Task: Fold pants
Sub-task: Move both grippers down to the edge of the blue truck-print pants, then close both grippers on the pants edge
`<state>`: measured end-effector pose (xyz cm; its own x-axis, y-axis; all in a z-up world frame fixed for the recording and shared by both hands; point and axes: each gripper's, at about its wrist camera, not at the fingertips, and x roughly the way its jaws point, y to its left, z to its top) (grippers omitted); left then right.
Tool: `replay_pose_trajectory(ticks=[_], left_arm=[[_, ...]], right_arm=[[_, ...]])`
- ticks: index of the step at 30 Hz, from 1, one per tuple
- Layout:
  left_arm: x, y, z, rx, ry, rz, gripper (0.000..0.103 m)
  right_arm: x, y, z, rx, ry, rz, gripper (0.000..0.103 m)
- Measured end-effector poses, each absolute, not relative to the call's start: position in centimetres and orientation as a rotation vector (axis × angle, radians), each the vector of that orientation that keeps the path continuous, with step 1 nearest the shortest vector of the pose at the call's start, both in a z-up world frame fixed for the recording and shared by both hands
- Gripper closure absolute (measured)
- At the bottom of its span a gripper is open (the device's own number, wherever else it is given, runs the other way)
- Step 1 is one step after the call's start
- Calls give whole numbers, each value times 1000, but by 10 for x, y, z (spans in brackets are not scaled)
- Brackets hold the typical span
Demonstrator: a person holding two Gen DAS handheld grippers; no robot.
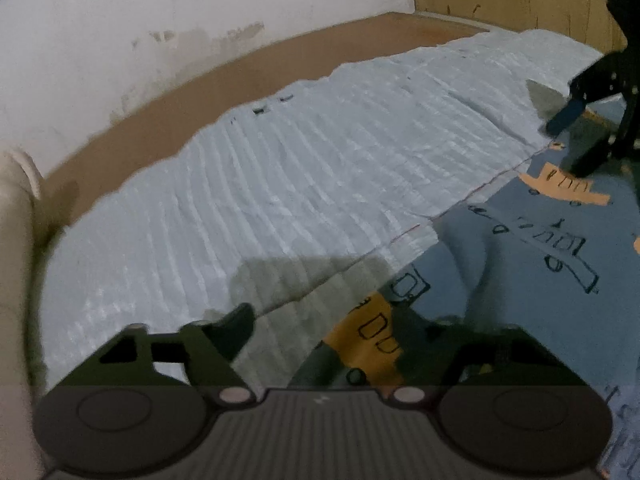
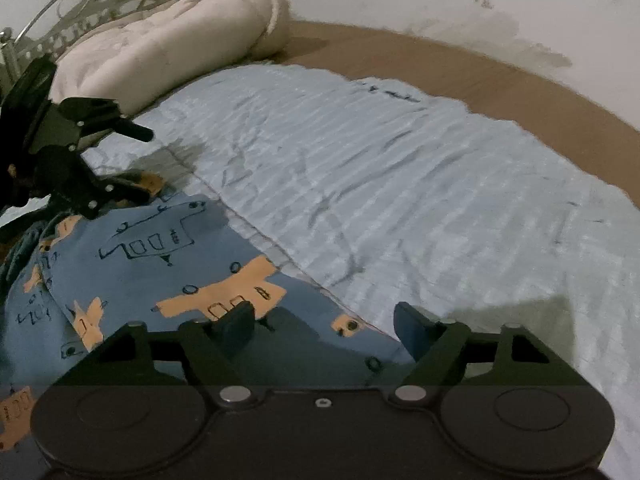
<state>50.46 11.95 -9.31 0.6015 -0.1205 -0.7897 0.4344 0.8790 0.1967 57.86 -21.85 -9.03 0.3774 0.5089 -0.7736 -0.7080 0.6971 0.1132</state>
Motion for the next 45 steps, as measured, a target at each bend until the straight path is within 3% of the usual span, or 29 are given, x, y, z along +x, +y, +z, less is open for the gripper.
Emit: replay_pose_trajectory(ticks=[1,3,4,6,8,9,11,22,23,25,28,31,33,36,38,45], left_arm=[[507,120,-93,385,893,-329,45],[511,120,-96,369,948,-332,71],[512,120,-98,359,969,-333,75],[511,119,-98,338,987,-333,96],[508,116,-98,346,983,-323,102],[506,114,-96,354,976,-308,103],[502,111,-90,348,955,-273,103],[494,122,-51,270,807,-102,103],[494,120,-53,282,806,-100,103],[492,119,-55,297,794,-99,103],[489,117,-59,305,781,-100,103],[486,118,-60,301,773,-96,103],[483,116,-61,306,764,-93,103],[477,114,-60,319,729,-85,103],[473,113,-55,319,700,-75,103],[480,124,-43,288,627,69,103]], right_arm=[[580,-216,-92,-259,901,797,33],[578,-211,-95,-288,922,817,45],[576,-210,-96,-304,929,827,52],[572,-209,-97,-332,933,830,62],[570,-211,-96,-340,929,822,79],[568,-211,-95,-350,926,819,94],[564,-211,-93,-374,925,812,103],[570,-209,-46,-334,717,755,101],[572,-208,-47,-317,731,778,95],[578,-203,-55,-317,782,819,60],[579,-196,-72,-374,825,836,43],[584,-194,-89,-413,873,818,38],[587,-196,-99,-394,915,810,44],[586,-195,-100,-377,918,808,97],[580,-186,-97,-435,896,809,102],[577,-162,-57,-519,616,655,103]])
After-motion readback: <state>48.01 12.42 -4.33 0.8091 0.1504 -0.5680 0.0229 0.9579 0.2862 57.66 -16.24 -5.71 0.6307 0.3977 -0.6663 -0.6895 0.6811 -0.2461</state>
